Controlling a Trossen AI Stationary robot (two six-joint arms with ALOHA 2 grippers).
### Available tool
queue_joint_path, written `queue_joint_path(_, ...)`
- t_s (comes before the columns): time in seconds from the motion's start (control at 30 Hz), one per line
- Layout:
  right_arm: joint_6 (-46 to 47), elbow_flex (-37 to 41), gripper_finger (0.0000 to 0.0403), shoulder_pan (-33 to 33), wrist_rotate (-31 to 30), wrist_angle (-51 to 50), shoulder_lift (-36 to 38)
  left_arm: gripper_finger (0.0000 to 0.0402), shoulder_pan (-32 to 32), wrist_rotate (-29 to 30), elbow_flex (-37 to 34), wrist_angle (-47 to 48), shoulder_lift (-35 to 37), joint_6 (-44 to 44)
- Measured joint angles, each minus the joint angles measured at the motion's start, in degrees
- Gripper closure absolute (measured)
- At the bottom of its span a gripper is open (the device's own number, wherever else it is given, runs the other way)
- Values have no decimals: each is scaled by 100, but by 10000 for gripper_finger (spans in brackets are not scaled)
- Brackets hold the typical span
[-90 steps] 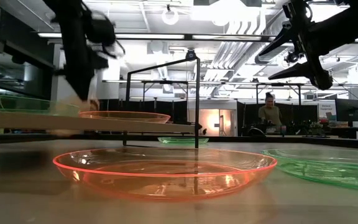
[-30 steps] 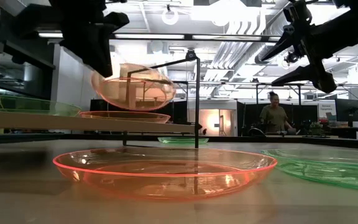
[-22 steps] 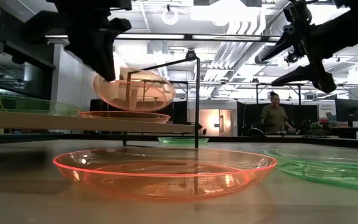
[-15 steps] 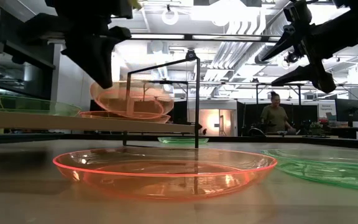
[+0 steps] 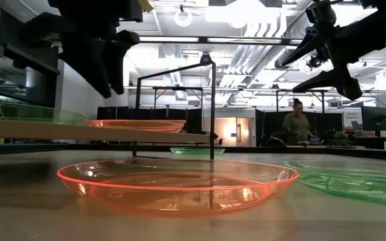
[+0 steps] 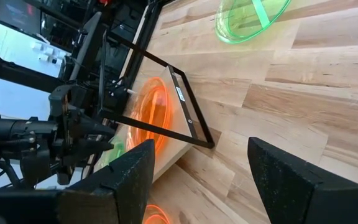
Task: Place and stack plates onto a shelf
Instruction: Stack the top green plate on top of the other green plate on the shelf
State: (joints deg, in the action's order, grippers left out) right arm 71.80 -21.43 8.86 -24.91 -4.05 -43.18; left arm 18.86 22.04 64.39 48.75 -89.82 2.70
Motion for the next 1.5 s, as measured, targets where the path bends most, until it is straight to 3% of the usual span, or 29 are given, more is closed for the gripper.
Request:
queue_joint_path(0.17, 345, 0, 162, 2, 146, 258, 0, 248, -71, -374, 438, 836, 53, -115)
queue_joint_path(0.27, 622, 0, 163, -3, 260, 439, -1, 248, -226, -605, 696, 1003, 459, -520)
queue_joint_path(0.5, 526, -776, 162, -541, 467, -161, -733, 247, -852, -654, 81, -898, 2628, -1752)
queue_joint_path(0.67, -152, -1739, 163, -1465, 549, -931, -1933, 247, -1386, -627, -800, -2209, 4023, -2143)
queue_joint_path(0.83, -614, -2460, 163, -2600, 1168, -896, -3418, 247, -1684, -564, -1416, -2833, 4829, -2407)
queue_joint_path(1.1, -738, -3755, 163, -3388, 1296, -862, -5566, 247, -1747, 294, -1671, -2942, 5017, -2557)
queue_joint_path(1.5, -246, -4923, 174, -3513, 1271, -1120, -7196, 247, -1745, 567, -1669, -3138, 4810, -2697)
